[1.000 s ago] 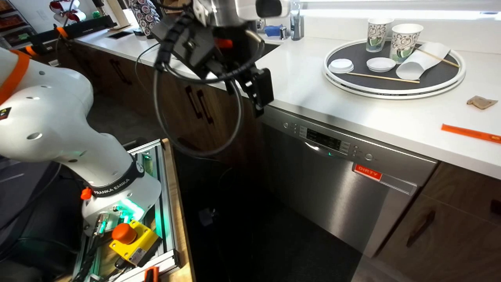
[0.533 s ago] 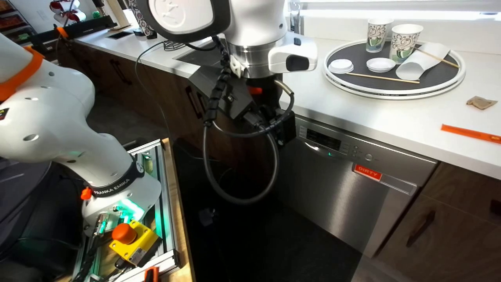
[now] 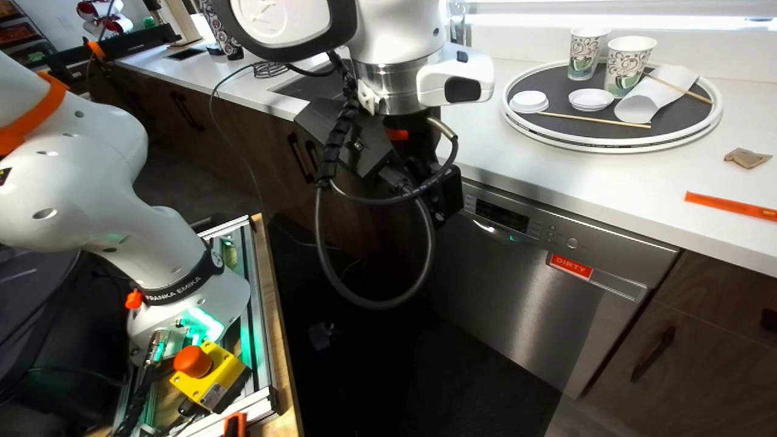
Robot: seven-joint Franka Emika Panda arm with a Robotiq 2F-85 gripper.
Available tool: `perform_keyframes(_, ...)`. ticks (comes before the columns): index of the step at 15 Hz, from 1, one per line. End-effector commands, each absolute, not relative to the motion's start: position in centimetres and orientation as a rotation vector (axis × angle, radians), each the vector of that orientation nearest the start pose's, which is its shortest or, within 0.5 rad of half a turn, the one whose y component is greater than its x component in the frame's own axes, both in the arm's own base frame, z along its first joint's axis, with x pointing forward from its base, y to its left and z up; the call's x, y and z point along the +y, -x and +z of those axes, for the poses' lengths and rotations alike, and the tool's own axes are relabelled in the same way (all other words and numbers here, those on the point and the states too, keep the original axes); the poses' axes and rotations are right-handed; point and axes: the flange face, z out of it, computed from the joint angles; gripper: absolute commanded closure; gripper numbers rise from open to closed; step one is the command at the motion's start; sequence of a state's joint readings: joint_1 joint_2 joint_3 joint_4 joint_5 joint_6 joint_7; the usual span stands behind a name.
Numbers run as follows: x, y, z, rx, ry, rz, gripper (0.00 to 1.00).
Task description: Press a button on the dishwasher.
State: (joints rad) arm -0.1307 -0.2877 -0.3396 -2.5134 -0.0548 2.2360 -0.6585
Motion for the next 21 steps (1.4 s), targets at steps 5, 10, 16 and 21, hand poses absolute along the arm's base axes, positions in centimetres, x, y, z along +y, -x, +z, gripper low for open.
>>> perform_keyframes(5, -22.1, -42.8, 31.7, -0.215, 3.221, -0.359, 0.00)
perform_keyframes(10, -21.6, -44.7, 27.8, -0.190, 3.144, -0.426, 0.00)
perform_keyframes(16, -20.8, -45.7, 26.3, -0.211, 3.091, -0.420, 0.00)
perform_keyframes(21, -21.2, -45.8, 25.9, -0.212, 3.110, -0.406, 0.00)
